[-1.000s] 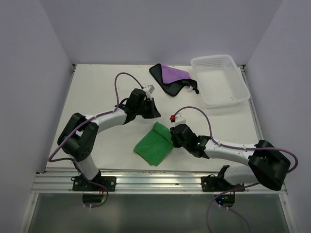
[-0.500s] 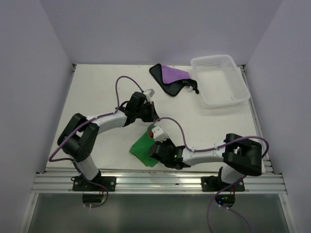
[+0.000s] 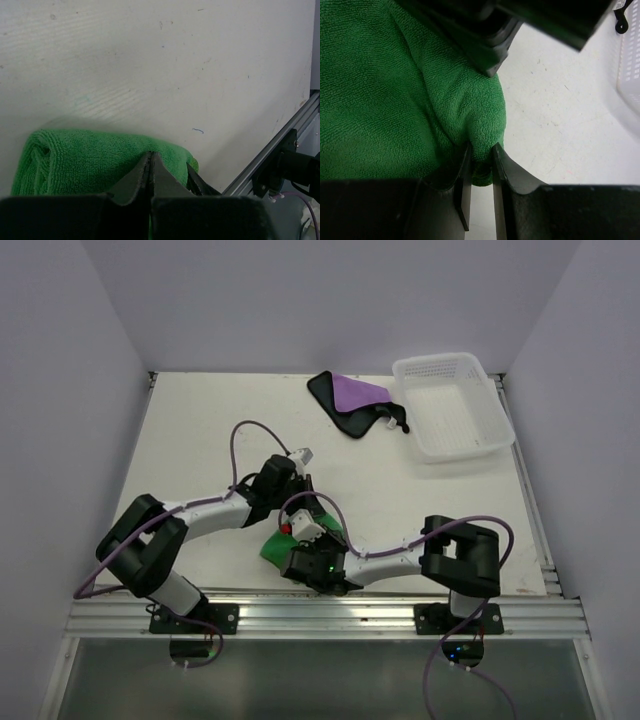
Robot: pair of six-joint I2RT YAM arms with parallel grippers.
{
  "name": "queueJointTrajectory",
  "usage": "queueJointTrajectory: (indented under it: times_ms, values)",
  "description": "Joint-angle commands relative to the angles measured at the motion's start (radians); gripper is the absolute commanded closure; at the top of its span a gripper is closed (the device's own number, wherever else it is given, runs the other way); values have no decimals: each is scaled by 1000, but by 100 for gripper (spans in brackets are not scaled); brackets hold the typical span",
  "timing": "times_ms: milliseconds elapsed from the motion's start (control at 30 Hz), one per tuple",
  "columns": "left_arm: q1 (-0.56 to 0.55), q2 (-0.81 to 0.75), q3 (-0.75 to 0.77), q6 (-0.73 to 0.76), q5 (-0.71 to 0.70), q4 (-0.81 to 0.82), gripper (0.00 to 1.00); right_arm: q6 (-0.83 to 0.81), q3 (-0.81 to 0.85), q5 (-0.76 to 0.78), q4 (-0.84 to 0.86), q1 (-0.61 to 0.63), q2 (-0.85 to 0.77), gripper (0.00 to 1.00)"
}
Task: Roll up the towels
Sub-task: Roll the towel
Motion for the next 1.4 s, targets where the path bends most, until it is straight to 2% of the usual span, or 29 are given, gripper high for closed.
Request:
queueJointTrajectory:
  times_ms: [0, 167, 233, 267, 367, 500, 567, 667, 833, 933, 1033, 1067, 1100, 1200, 1367]
  values:
    - [-9, -43, -57, -34, -24, 69, 100, 20, 44, 21, -34, 11, 35, 100]
    - [-19, -37, -105, -41, -35, 98, 100, 20, 66, 13, -48, 14, 53, 100]
    - [-17, -26, -109, -31, -79, 72, 100, 23, 69, 9, -49, 14, 51, 100]
    - [-20, -32, -120, -24, -130, 64, 100, 31, 69, 6, -51, 14, 44, 99]
    - [-23, -55, -149, -24, -150, 78, 100, 52, 67, -5, -57, 12, 30, 94]
    - [-25, -63, -178, -21, -176, 76, 100, 49, 50, -63, -40, 14, -27, 76]
    - [-25, -63, -195, -27, -175, 99, 100, 17, 37, -103, -16, 12, -97, 63]
    - [-25, -57, -227, -38, -170, 135, 100, -17, 30, -149, -8, 14, -180, 53]
    - [-25, -49, -261, -61, -161, 181, 100, -26, 27, -194, -33, 1, -294, 48]
    - [-25, -52, -264, -63, -159, 182, 100, -6, -2, -289, -20, -26, -375, 47]
    - [-25, -67, -273, -64, -159, 181, 100, 43, -57, -449, 24, -92, -464, 46]
    - [-25, -72, -279, -64, -162, 181, 100, 57, -69, -565, 33, -123, -479, 45]
    - [-25, -77, -284, -66, -162, 181, 100, 75, -97, -633, 46, -199, -510, 45]
    - [-25, -87, -296, -67, -159, 187, 100, 101, -131, -790, 104, -302, -525, 44]
    - [-25, -106, -333, -87, -150, 224, 100, 118, -135, -881, 138, -384, -486, 39]
